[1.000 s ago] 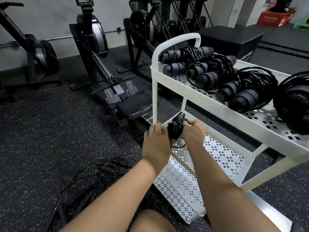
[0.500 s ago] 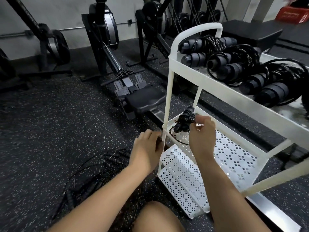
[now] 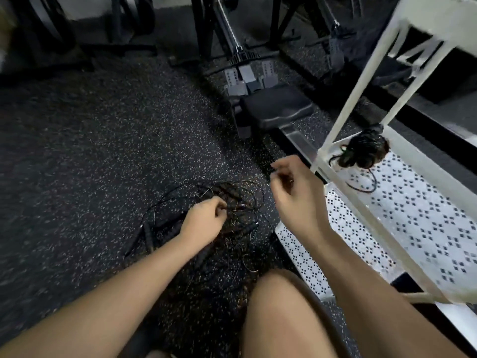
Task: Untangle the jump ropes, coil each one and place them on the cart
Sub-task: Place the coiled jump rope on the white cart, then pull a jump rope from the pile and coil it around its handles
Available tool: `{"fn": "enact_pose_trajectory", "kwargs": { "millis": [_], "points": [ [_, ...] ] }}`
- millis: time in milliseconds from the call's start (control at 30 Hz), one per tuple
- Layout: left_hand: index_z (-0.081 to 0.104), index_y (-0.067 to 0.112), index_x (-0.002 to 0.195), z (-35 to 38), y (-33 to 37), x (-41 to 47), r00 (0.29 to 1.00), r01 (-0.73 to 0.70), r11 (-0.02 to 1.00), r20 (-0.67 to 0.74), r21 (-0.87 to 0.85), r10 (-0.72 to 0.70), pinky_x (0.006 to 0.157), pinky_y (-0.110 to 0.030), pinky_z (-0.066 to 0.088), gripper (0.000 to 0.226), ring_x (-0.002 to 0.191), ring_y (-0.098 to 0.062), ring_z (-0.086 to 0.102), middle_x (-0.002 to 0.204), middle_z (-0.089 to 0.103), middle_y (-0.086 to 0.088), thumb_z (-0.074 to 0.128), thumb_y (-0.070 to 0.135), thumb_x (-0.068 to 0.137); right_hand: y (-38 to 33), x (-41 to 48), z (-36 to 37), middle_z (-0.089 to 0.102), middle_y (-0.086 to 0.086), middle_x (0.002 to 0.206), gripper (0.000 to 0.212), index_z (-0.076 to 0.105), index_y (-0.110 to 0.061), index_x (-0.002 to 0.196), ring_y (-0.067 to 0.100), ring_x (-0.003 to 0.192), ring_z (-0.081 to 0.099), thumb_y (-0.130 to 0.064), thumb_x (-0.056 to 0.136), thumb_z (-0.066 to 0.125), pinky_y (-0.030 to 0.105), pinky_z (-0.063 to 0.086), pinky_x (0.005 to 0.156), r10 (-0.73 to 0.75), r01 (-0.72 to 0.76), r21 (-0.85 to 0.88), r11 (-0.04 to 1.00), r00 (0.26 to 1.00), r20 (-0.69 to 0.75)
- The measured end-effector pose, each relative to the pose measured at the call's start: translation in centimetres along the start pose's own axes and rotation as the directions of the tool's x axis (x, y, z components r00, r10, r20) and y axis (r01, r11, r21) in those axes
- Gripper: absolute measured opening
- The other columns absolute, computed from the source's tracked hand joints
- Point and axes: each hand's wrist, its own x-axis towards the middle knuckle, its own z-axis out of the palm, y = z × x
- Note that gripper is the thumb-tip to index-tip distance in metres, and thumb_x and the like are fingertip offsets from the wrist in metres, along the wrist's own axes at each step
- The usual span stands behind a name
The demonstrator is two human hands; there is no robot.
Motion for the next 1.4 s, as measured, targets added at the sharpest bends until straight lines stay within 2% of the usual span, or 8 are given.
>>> {"fn": "enact_pose_trajectory", "kwargs": {
  "millis": [167,267,367,533,767,1000,1167,1400],
  "points": [
    [0.069,0.023,0.120,2.4,-4.8,1.0,0.993,0.102,0.994,0.067,-0.031,-0.100,0.077,-0.036,0.059,0.017,0.081,-0.011,0.068,0.097,0.071,0.010,0.061,0.027,0.106,4.9,0.4,7.2,0.070,-0.015,0.100,0.014,0.068,-0.025,0.116,-0.004,0.083,0.064,-0.018,0.104,0.068,0.019,0.050,0.074,0.095,-0.087,-0.042,0.995,0.962,0.256],
    [0.068,0.023,0.119,4.7,-7.4,2.4,0.988,0.119,0.993,0.099,-0.006,-0.117,0.064,-0.026,0.046,0.016,0.074,-0.004,0.063,0.086,0.066,0.016,0.061,0.028,0.106,9.2,0.5,11.5,0.071,-0.015,0.093,0.010,0.068,-0.028,0.109,0.009,0.079,0.069,-0.021,0.103,0.067,0.038,0.060,0.072,0.211,-0.183,-0.114,0.977,0.918,0.335],
    [0.068,0.024,0.117,7.8,-9.5,4.2,0.980,0.144,0.989,0.141,-0.010,-0.141,0.059,-0.023,0.039,0.015,0.074,-0.005,0.063,0.081,0.062,0.018,0.060,0.025,0.105,14.0,0.8,15.7,0.075,-0.009,0.097,0.010,0.068,-0.028,0.108,0.014,0.080,0.071,-0.020,0.104,0.064,0.035,0.060,0.070,0.325,-0.239,-0.238,0.941,0.836,0.443],
    [0.067,0.024,0.126,13.4,-11.3,7.1,0.967,0.150,0.983,0.220,-0.102,-0.125,0.089,-0.028,0.054,0.024,0.095,-0.009,0.065,0.107,0.064,0.009,0.065,0.021,0.102,22.2,0.0,21.1,0.075,0.004,0.107,0.013,0.069,-0.018,0.114,0.023,0.090,0.070,-0.015,0.102,0.064,0.038,0.060,0.082,0.424,-0.191,-0.441,0.877,0.738,0.525],
    [0.054,0.026,0.143,21.7,-11.5,9.9,0.944,0.219,0.926,0.306,-0.307,-0.122,0.095,-0.030,0.059,0.047,0.098,-0.006,0.070,0.111,0.068,0.009,0.070,0.021,0.099,31.6,-1.7,27.5,0.063,0.005,0.130,0.041,0.058,-0.022,0.137,0.030,0.116,0.065,-0.016,0.097,0.067,0.043,0.058,0.096,0.483,-0.040,-0.598,0.800,0.634,0.604],
    [0.071,0.023,0.122,27.1,-11.1,12.3,0.845,0.484,0.761,0.457,-0.432,-0.278,0.080,-0.027,0.054,0.024,0.087,-0.007,0.065,0.101,0.071,0.012,0.059,0.014,0.103,37.4,-1.9,31.7,0.046,0.006,0.155,0.058,0.044,-0.023,0.150,0.029,0.146,0.043,-0.026,0.097,0.066,0.044,0.033,0.121,0.405,0.305,-0.632,0.712,0.557,0.725],
    [0.042,0.018,0.162,29.6,-12.1,12.6,0.778,0.421,0.887,0.578,-0.189,-0.246,0.113,-0.033,0.046,0.059,0.138,-0.025,0.057,0.160,0.051,-0.004,0.057,0.021,0.104,39.2,-1.7,33.0,0.047,0.007,0.140,0.061,0.044,-0.022,0.144,0.029,0.133,0.046,-0.026,0.091,0.073,0.043,0.034,0.113,0.364,0.471,-0.652,0.594,0.566,0.740],
    [0.019,0.022,0.169,30.5,-14.0,11.2,0.933,0.224,0.974,0.295,-0.027,-0.207,0.131,-0.041,0.025,0.091,0.160,-0.018,0.023,0.173,0.023,0.006,0.072,0.021,0.095,37.5,-3.4,31.3,0.052,0.010,0.133,0.036,0.047,-0.017,0.140,0.030,0.125,0.054,-0.040,0.112,0.048,0.044,0.044,0.109,0.388,0.439,-0.611,0.658,0.498,0.775]
  ]
}}
